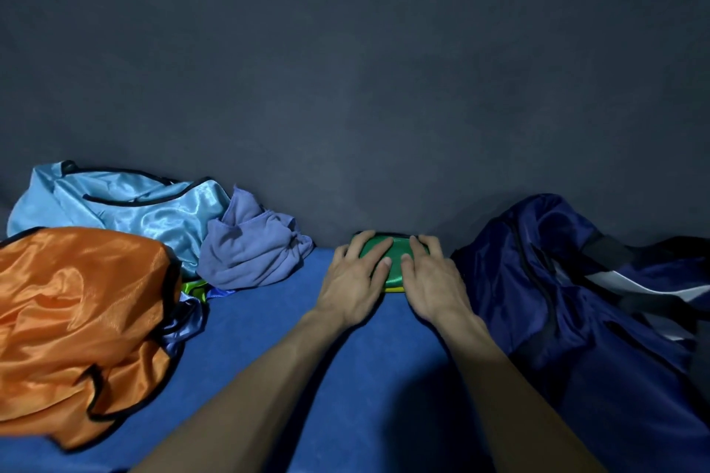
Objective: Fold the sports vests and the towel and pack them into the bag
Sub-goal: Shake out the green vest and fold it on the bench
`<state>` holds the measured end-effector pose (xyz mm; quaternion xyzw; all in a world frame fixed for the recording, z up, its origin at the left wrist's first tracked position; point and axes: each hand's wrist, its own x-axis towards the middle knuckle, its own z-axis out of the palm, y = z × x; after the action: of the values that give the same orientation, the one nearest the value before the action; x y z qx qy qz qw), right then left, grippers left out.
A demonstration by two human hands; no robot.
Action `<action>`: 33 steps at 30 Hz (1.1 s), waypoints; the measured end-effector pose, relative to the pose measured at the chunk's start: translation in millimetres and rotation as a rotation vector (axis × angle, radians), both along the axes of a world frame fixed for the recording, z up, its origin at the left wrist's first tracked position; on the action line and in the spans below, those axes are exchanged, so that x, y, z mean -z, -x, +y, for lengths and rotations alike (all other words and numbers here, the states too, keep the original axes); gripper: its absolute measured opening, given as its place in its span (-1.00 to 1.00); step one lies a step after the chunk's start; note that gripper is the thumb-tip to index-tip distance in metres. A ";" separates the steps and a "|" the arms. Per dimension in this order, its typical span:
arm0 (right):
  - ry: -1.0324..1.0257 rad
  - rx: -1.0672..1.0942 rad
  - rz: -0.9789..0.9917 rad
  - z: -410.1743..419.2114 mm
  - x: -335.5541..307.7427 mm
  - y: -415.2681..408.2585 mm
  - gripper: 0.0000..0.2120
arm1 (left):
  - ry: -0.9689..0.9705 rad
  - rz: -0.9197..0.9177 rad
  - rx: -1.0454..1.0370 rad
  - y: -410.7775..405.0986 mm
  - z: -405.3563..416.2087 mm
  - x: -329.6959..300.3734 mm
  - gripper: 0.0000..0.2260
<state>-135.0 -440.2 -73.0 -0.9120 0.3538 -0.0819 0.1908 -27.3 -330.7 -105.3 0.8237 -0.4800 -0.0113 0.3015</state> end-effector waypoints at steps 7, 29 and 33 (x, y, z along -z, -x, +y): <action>-0.095 0.032 -0.080 12.5 9.5 -3.8 -0.44 | -0.076 -0.154 0.051 -16.2 2.2 -4.1 -0.55; 0.330 -0.106 0.147 42.2 -19.4 -14.9 -0.35 | -0.248 -0.220 0.136 -29.4 52.7 -37.8 -0.49; 0.255 -0.273 0.000 76.9 -34.5 -21.7 -0.33 | -0.079 -0.156 0.124 -28.8 103.4 -77.4 -0.56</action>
<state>-113.3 -363.4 -38.5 -0.9684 0.2133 -0.0993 0.0832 1.5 -227.3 -27.9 0.8021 -0.5512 0.0153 0.2292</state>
